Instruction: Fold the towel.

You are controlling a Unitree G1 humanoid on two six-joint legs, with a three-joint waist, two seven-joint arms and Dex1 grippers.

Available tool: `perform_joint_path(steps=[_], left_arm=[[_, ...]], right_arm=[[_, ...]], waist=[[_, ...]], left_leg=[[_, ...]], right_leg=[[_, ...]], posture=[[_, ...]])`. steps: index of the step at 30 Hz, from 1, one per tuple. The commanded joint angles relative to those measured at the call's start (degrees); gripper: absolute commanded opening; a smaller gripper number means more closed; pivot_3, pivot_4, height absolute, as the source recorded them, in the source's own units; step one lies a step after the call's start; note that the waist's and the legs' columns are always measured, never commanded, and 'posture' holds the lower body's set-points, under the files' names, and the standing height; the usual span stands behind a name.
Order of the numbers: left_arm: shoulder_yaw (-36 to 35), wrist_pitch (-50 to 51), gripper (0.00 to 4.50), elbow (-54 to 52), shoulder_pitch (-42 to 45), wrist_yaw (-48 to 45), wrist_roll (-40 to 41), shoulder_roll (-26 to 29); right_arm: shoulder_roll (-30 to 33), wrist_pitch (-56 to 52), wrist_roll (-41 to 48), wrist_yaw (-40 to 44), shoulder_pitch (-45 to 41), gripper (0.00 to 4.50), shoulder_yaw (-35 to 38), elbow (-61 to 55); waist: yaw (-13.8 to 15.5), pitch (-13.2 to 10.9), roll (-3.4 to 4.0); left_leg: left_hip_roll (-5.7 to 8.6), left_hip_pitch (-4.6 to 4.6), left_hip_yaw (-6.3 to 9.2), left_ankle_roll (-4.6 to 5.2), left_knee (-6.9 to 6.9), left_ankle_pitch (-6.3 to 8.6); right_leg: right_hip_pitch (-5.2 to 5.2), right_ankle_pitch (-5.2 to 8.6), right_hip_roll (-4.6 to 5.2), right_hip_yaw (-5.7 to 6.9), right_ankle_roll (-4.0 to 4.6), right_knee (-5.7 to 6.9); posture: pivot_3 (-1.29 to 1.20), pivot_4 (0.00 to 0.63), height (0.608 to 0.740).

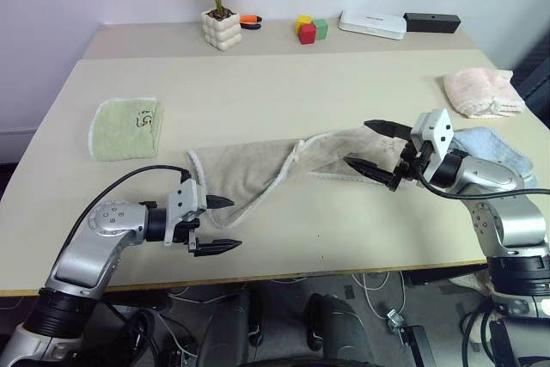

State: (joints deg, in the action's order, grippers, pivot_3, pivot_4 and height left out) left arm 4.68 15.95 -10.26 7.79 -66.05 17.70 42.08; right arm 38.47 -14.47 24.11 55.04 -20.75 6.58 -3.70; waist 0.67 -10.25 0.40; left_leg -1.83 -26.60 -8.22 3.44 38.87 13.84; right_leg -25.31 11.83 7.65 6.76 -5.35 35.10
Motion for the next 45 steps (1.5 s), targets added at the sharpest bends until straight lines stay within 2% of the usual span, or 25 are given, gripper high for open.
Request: perform_joint_path(steps=[1, 4, 7, 14, 21, 26, 27, 30, 37, 45], left_arm=[[0.16, -2.38, 4.43, 0.81, 0.2, 1.45, -2.11, 0.18], [0.85, -1.42, 4.43, 1.53, 0.57, 1.95, -2.01, -0.45], [2.26, -1.6, 3.62, 1.84, 0.21, 1.97, -2.53, -1.06], [2.83, -2.46, 0.07, 3.08, 0.84, 1.55, -2.83, -1.44], [-3.63, -0.67, 0.03, 2.58, 2.39, -3.8, 3.93, 2.74], [-8.75, 5.34, 0.03, -0.34, 0.4, -8.29, 11.79, 7.33], [-9.69, 5.58, 0.03, -0.91, -0.13, -8.42, 12.44, 7.84], [-11.53, 6.35, 0.03, -1.63, -1.15, -7.43, 13.19, 8.29], [-14.36, 10.04, 0.03, -4.46, -4.92, -6.39, 15.65, 9.38], [-13.65, 9.03, 0.03, -4.8, -4.87, -4.66, 14.41, 8.87]], right_arm=[[-1.08, 1.17, -0.03, -0.23, -1.28, 4.5, -0.36, -0.6], [-1.58, 1.84, -0.13, -0.12, -1.33, 4.5, -0.18, -0.2], [-2.15, 2.48, -0.11, -0.54, -1.01, 4.5, -0.18, -0.38], [-3.01, 3.61, -0.89, -2.28, -0.22, 4.5, 0.38, -0.53], [-2.24, 10.37, -7.68, -8.86, -3.97, 4.5, 1.81, 9.8], [-1.47, 11.55, -12.56, -15.63, -10.9, 4.5, 2.35, 22.56], [-1.8, 10.45, -12.42, -16.4, -12.67, 4.5, 2.58, 24.68], [-2.9, 8.52, -12.27, -18.21, -16.57, 4.5, 2.69, 29.01], [-3.42, 0.26, -14.14, -19.44, -19.4, 4.5, 0.45, 34.49], [-5.16, -12.85, -12.16, -20.31, -23.81, 4.5, 2.05, 42.58]], waist=[[-0.12, 0.0, 0.0], [-0.07, 0.0, 0.03], [-0.03, 0.01, 0.03], [-0.07, 0.02, 0.05], [-0.32, 0.0, 0.07], [-1.05, -0.04, 0.13], [-1.26, -0.05, 0.13], [-1.61, -0.05, 0.13], [-1.77, -0.05, 0.13], [-1.57, -0.05, 0.13]], left_leg=[[-0.01, 0.0, 0.0, 0.0, -0.01, 0.0], [-0.02, 0.0, 0.0, -0.01, -0.03, 0.0], [0.0, 0.0, -0.01, -0.01, -0.02, 0.0], [-0.01, 0.01, -0.01, -0.01, -0.02, 0.0], [-0.01, 0.0, -0.02, -0.02, -0.03, -0.01], [0.0, -0.01, -0.05, -0.08, -0.09, -0.04], [0.01, -0.02, -0.06, -0.38, -0.09, -0.23], [0.01, 0.0, -0.12, -0.39, -0.15, -0.24], [-0.01, 0.02, -0.32, -0.45, -0.32, -0.33], [-0.01, 0.06, -0.42, -0.48, -0.38, -0.33]], right_leg=[[-0.01, 0.0, -0.01, 0.0, 0.0, 0.0], [-0.02, 0.0, 0.0, 0.0, 0.0, 0.0], [0.0, 0.0, 0.0, 0.0, 0.0, 0.0], [0.0, 0.0, -0.01, 0.0, 0.0, 0.0], [-0.03, 0.0, -0.02, 0.0, 0.0, 0.0], [-0.07, 0.01, -0.02, 0.0, 0.0, 0.0], [-0.07, 0.01, -0.02, 0.0, 0.0, -0.01], [-0.05, 0.01, -0.02, -0.01, 0.0, -0.02], [0.03, 0.0, -0.06, -0.08, -0.03, 0.06], [-0.01, 0.0, -0.07, -0.19, -0.02, 0.07]], posture=[[0.0, 0.15, 0.74], [0.0, 0.15, 0.74], [0.0, 0.15, 0.74], [0.0, 0.15, 0.74], [0.0, 0.15, 0.74], [0.0, 0.15, 0.74], [0.0, 0.15, 0.74], [0.0, 0.15, 0.74], [0.0, 0.15, 0.74], [0.0, 0.15, 0.74]])
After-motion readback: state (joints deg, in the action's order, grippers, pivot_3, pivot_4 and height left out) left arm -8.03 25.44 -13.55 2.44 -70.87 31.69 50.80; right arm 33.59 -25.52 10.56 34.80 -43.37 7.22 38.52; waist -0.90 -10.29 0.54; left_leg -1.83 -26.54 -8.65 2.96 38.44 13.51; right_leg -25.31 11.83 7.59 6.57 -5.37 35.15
